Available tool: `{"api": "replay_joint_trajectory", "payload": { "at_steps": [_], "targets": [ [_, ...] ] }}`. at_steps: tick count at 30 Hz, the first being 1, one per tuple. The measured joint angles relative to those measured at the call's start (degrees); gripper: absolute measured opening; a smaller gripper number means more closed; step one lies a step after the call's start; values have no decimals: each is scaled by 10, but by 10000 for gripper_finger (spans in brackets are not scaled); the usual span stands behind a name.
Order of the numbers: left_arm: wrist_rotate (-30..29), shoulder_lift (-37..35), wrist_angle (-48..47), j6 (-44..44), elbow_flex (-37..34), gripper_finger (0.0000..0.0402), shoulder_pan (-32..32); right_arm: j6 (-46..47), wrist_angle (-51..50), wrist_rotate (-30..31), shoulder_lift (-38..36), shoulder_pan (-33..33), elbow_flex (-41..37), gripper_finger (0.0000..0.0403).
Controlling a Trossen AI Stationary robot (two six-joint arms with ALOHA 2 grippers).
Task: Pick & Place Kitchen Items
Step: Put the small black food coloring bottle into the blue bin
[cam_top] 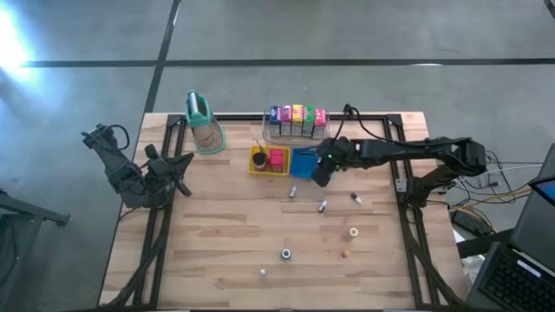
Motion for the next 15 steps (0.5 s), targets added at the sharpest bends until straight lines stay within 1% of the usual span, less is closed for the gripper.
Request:
{"api": "replay_joint_trajectory", "payload": {
  "at_steps": [3,6,11,15],
  "targets": [
    [0,0,0,0,0,14,0,3,34,0,1,-8,-25,56],
    [0,0,0,0,0,14,0,3,58,0,1,-13,-43,60],
    [0,0,0,0,0,14,0,3,61,0,3,-16,-57,72],
    [0,0,0,0,0,14,0,2,62,0,9,-16,-58,64]
  ]
}}
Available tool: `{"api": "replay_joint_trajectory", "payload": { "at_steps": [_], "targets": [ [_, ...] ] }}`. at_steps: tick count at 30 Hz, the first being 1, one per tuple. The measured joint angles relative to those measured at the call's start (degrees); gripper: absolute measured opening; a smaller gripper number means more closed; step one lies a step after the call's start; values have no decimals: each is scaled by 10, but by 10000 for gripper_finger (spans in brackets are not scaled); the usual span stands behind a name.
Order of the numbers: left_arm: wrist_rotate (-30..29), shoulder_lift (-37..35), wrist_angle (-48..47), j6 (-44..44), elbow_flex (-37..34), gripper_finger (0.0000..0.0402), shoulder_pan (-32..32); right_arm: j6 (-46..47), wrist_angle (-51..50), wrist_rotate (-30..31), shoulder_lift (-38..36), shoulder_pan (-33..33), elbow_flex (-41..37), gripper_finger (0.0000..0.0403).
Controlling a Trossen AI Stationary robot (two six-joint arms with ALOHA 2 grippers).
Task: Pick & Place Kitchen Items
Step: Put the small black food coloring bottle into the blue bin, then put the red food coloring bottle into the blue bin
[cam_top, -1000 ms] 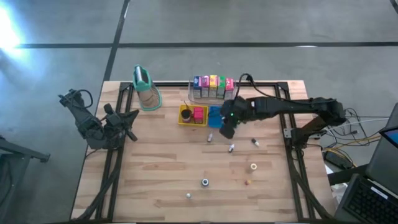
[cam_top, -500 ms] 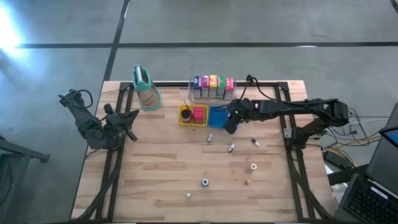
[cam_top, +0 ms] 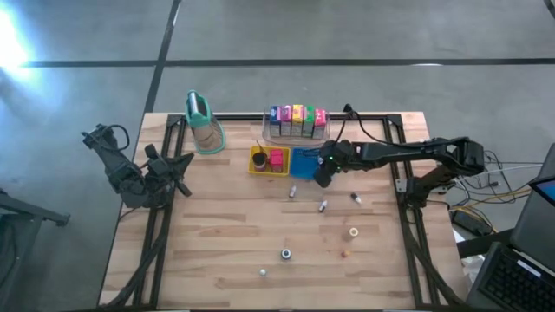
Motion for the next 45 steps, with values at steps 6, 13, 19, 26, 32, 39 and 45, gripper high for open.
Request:
{"api": "replay_joint_trajectory", "payload": {
  "at_steps": [6,13,19,26,32,39,45],
  "targets": [
    [0,0,0,0,0,14,0,-6,12,0,18,-2,-1,60],
    [0,0,0,0,0,14,0,-10,25,0,36,-8,-2,70],
    [0,0,0,0,0,14,0,-10,26,0,51,-11,-2,57],
    [0,0,0,0,0,14,0,-12,25,0,57,-14,-2,83],
    [0,0,0,0,0,14,0,-13,25,0,53,-14,-2,105],
    [0,0,0,0,0,14,0,-18,16,-1,47,-13,11,130],
    [0,0,0,0,0,14,0,-38,-39,1,35,-13,46,141]
  ]
}}
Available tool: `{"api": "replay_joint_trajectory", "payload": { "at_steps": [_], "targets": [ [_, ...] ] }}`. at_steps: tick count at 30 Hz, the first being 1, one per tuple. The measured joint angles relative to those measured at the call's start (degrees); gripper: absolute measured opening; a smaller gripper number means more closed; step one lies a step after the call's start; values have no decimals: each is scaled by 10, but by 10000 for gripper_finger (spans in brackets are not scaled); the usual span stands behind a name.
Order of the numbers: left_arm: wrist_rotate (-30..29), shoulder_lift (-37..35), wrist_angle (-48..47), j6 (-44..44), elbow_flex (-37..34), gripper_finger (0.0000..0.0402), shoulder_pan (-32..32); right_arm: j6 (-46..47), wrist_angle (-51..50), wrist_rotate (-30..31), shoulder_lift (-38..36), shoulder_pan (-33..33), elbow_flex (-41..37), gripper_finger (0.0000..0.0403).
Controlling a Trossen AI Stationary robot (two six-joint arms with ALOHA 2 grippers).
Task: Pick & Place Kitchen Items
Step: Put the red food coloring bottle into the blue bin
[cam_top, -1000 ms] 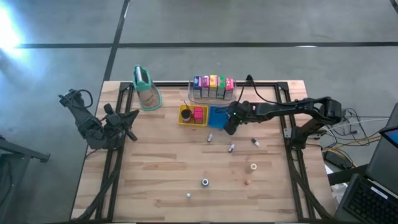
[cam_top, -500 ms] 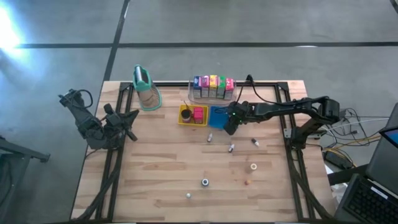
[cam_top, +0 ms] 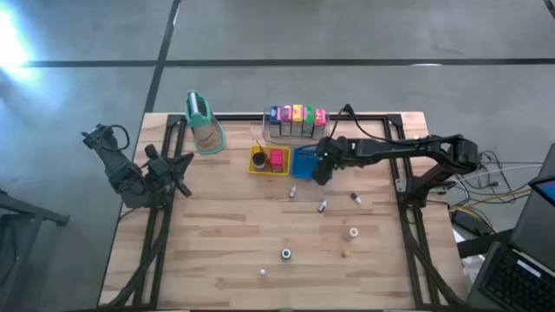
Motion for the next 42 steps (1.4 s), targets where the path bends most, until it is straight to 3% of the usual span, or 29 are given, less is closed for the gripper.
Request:
{"api": "replay_joint_trajectory", "payload": {
  "at_steps": [10,21,32,42],
  "targets": [
    [0,0,0,0,0,14,0,-11,-128,3,-10,60,106,103],
    [0,0,0,0,0,14,0,74,-226,16,-10,251,188,63],
    [0,0,0,0,0,14,0,267,-227,74,-10,455,230,68],
    [0,0,0,0,0,14,0,493,-307,83,-10,544,226,59]
  ]
}}
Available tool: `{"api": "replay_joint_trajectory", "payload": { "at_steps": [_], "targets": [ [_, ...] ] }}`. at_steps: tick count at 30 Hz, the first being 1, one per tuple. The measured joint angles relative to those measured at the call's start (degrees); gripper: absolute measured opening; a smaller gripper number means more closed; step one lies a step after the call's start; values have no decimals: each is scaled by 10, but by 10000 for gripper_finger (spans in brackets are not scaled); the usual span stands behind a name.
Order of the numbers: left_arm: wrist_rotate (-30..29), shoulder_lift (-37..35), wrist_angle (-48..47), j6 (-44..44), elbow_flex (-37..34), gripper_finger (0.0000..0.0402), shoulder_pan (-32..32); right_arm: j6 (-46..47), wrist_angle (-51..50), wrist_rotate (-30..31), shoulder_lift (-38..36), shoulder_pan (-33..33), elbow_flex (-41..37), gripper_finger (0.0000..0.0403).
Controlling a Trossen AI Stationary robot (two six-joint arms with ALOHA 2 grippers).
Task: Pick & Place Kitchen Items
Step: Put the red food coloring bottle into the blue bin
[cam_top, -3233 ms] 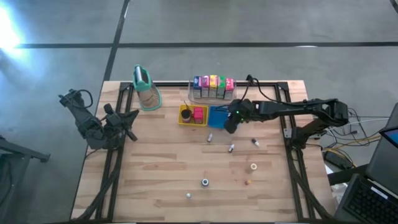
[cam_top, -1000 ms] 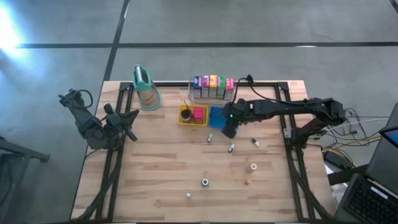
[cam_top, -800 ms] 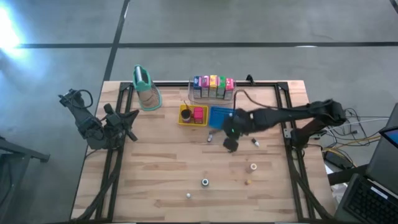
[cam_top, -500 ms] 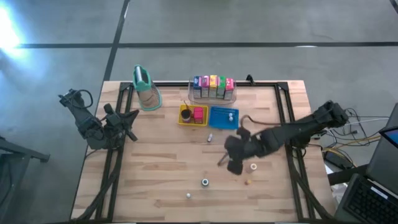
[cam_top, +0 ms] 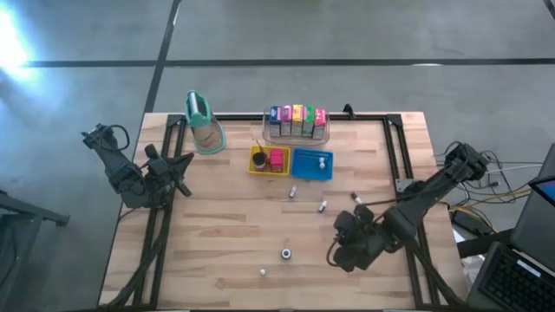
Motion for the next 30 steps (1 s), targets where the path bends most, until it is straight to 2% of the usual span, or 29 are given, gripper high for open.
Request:
{"api": "replay_joint_trajectory", "payload": {
  "at_steps": [5,20,30],
  "targets": [
    [0,0,0,0,0,14,0,49,1,-17,5,12,-4,71],
    [0,0,0,0,0,14,0,103,-36,-167,93,19,3,104],
    [0,0,0,0,0,14,0,116,-60,-180,107,18,2,132]
  ]
}}
